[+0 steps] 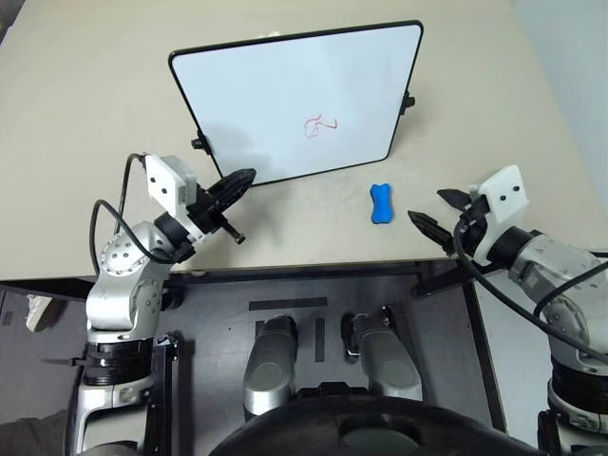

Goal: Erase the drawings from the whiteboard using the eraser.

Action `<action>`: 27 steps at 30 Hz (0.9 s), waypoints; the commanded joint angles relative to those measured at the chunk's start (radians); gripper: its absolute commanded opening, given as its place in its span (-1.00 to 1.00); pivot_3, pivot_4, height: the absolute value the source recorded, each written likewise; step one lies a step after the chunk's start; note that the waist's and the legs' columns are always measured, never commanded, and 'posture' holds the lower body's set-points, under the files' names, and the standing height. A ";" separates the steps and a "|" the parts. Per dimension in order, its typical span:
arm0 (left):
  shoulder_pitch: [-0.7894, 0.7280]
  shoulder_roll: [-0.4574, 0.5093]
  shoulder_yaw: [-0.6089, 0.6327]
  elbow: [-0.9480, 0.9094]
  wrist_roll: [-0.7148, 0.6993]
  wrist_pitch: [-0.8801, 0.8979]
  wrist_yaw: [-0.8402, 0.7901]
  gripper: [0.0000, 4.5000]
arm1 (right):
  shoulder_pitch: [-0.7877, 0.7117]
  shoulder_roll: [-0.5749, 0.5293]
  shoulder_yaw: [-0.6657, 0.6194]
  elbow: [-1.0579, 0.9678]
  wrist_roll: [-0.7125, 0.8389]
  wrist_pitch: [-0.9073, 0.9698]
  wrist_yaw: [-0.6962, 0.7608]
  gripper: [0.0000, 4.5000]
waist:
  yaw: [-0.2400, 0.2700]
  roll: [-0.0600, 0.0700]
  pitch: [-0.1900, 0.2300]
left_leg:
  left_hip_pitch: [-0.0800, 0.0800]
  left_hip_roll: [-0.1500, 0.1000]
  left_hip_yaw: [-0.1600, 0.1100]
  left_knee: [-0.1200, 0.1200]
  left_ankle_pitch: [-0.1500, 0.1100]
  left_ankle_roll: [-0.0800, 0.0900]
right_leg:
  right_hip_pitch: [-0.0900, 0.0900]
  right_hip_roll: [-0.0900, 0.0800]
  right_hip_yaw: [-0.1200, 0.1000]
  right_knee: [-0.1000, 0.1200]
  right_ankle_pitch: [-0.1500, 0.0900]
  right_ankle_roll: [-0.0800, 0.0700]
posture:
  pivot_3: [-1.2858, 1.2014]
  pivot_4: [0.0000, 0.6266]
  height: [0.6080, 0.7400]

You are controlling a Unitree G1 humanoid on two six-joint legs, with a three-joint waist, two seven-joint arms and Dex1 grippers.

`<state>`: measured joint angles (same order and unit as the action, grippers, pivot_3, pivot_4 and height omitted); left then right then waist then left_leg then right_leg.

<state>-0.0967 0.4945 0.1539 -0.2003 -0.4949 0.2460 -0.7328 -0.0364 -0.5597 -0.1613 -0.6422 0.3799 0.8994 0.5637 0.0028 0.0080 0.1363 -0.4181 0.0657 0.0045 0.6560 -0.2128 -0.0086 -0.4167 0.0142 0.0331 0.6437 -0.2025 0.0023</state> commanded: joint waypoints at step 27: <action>-0.001 -0.065 -0.038 -0.064 0.043 -0.087 0.018 -1.00 | -0.067 -0.002 0.036 0.063 -0.003 -0.070 -0.038 0.58 | 0.000 0.000 0.000 | 0.000 0.000 0.000 0.001 0.000 0.001 | 0.000 0.000 0.000 0.000 0.001 0.001 | 0.03 -0.52 1.00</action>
<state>-0.0883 0.4260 0.1027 -0.2213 -0.4393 0.1696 -0.7144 -0.0893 -0.5551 -0.1283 -0.5536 0.3708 0.8466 0.5307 0.0031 0.0078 0.1362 -0.4181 0.0658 0.0045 0.6574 -0.2125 -0.0081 -0.4163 0.0142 0.0331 0.6439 -0.2016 0.0032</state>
